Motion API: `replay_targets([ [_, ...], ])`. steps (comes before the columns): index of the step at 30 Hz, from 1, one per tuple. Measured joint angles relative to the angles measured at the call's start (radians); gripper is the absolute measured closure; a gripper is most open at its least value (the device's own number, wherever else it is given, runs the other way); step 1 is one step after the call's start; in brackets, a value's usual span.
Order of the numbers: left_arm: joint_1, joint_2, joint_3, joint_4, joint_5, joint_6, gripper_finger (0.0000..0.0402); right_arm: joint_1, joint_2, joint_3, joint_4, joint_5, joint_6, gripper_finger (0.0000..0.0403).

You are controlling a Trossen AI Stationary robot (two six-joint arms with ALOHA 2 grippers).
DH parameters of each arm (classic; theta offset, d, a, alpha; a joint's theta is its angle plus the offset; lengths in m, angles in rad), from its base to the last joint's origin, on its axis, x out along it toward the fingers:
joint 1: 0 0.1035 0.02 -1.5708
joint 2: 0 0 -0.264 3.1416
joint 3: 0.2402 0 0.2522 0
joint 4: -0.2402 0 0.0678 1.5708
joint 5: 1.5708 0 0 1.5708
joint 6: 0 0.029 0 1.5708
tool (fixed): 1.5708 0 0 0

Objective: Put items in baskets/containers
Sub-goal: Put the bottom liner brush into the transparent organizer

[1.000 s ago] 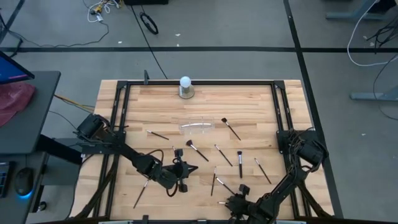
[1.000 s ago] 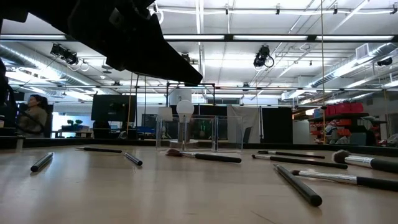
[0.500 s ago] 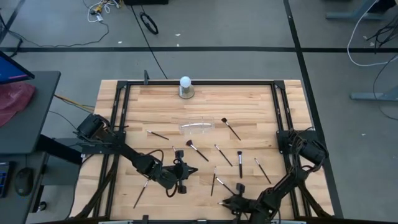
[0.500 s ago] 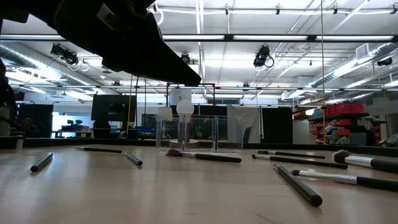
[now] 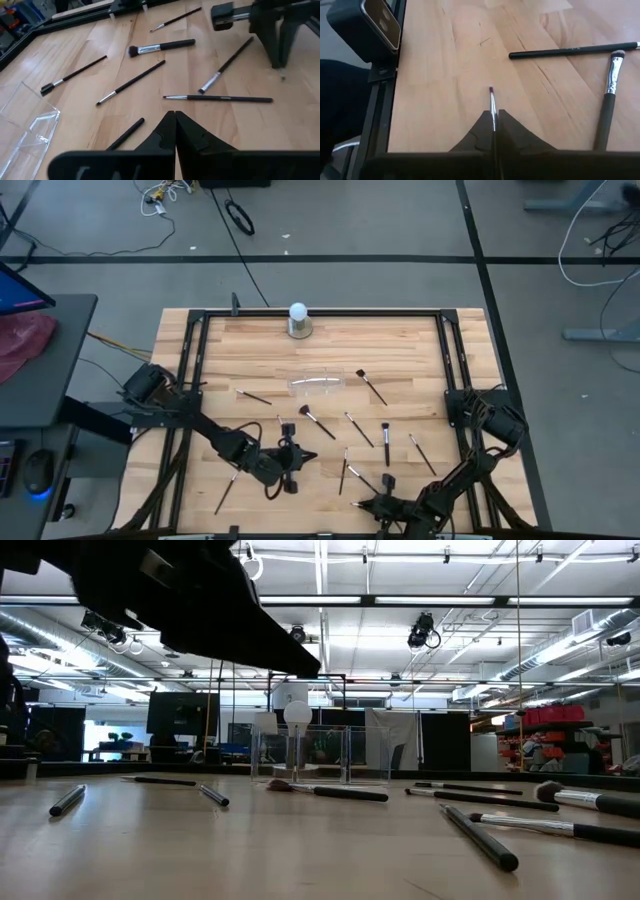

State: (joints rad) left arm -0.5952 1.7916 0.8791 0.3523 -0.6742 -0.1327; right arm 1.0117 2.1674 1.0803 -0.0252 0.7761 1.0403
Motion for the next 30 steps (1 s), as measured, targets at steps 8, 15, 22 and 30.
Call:
replay_targets([
  [8,-0.028,-0.013,0.000,-0.002,0.179,0.062,0.0398,-0.019,-0.023,-0.015,0.096,0.085,-0.033,0.0394],
  [15,-0.027,-0.013,0.000,-0.001,0.286,0.080,0.0356,-0.048,-0.070,-0.018,0.228,0.288,-0.200,0.0396],
  [22,-0.019,-0.013,0.000,0.073,0.288,0.123,0.0277,-0.054,-0.110,-0.015,0.578,0.489,-0.546,0.0396],
  [30,-0.002,0.013,-0.003,0.399,0.366,0.228,0.0199,-0.105,-0.120,-0.015,1.214,0.302,-1.193,0.0396],
])
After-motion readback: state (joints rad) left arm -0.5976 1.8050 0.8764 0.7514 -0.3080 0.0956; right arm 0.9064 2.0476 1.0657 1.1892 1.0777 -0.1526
